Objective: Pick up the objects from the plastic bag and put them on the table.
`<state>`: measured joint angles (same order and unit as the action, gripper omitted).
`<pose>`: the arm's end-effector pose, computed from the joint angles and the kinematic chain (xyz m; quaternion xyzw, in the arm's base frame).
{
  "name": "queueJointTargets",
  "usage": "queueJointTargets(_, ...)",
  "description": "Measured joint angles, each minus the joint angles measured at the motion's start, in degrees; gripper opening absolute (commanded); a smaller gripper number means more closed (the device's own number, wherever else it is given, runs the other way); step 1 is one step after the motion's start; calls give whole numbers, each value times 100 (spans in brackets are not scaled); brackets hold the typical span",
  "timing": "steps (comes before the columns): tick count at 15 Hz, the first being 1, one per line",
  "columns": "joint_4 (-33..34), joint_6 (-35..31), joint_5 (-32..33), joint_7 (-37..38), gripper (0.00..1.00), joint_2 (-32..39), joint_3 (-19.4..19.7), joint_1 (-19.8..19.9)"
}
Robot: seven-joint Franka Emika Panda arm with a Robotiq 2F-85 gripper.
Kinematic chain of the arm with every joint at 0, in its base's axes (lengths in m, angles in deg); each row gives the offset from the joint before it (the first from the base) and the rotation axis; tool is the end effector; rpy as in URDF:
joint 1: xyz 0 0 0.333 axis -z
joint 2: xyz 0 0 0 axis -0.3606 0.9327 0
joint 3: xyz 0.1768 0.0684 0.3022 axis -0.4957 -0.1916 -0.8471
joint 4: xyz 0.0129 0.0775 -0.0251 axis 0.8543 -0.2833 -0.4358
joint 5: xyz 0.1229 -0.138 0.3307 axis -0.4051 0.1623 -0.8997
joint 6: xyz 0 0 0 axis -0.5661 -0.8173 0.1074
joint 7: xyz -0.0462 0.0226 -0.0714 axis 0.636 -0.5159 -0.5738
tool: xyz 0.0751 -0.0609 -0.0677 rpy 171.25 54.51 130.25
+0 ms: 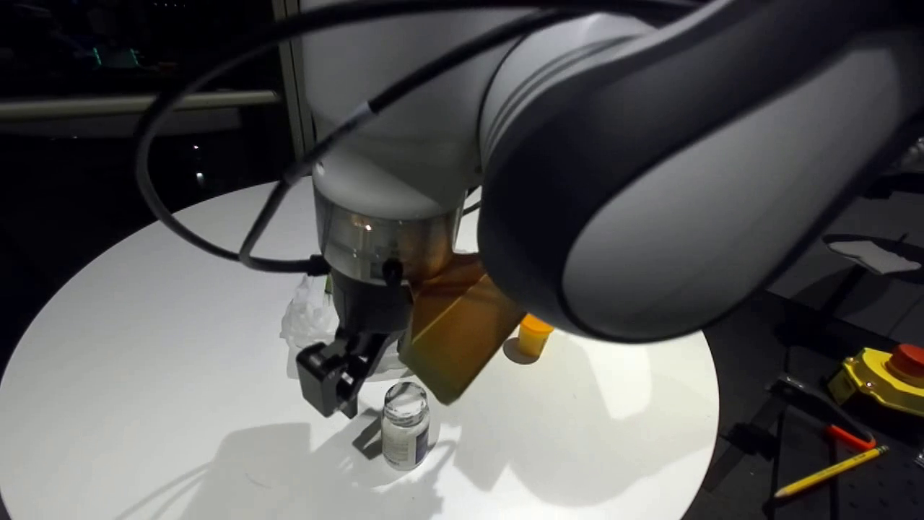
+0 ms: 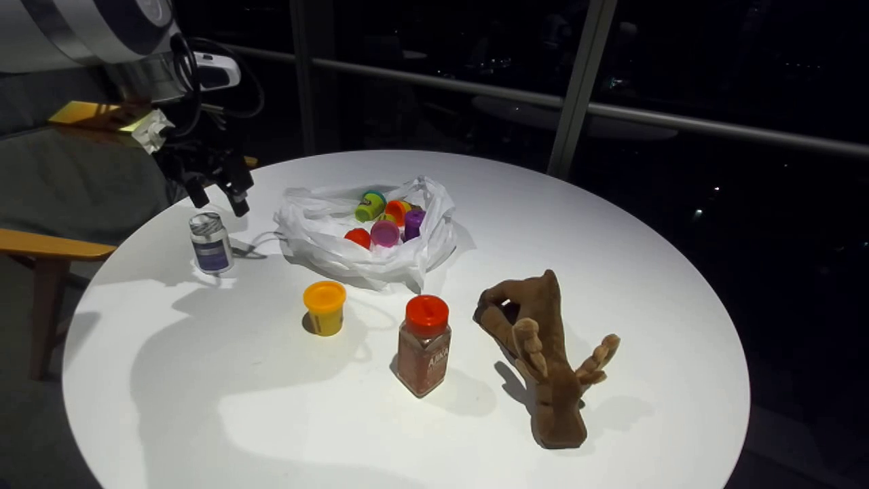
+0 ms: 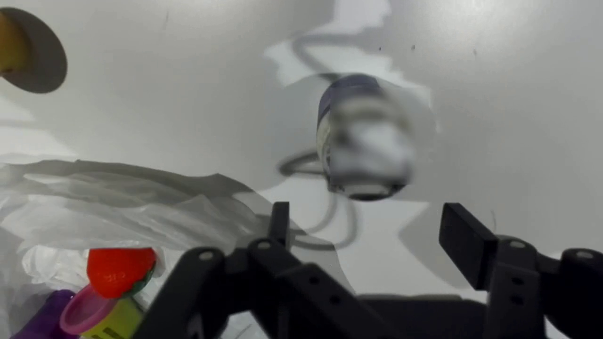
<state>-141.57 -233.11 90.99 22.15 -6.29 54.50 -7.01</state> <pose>0.5267 0.2977 0.2504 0.9922 0.0756 0.0936 0.0337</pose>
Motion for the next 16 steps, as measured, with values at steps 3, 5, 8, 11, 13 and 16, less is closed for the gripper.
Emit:
queueJointTargets(3,209,56,-161,-2,100,-247,36,166)
queueJointTargets(5,375,220,-213,8,100,-374,126,311)
queueJointTargets(8,657,547,-415,-52,100,-305,174,642)
queueJointTargets(11,1011,805,-751,-233,100,75,170,978)
queueJointTargets(13,1291,917,-953,-370,100,429,167,1149)
queueJointTargets(16,1739,1192,-1252,-545,100,951,152,1282)
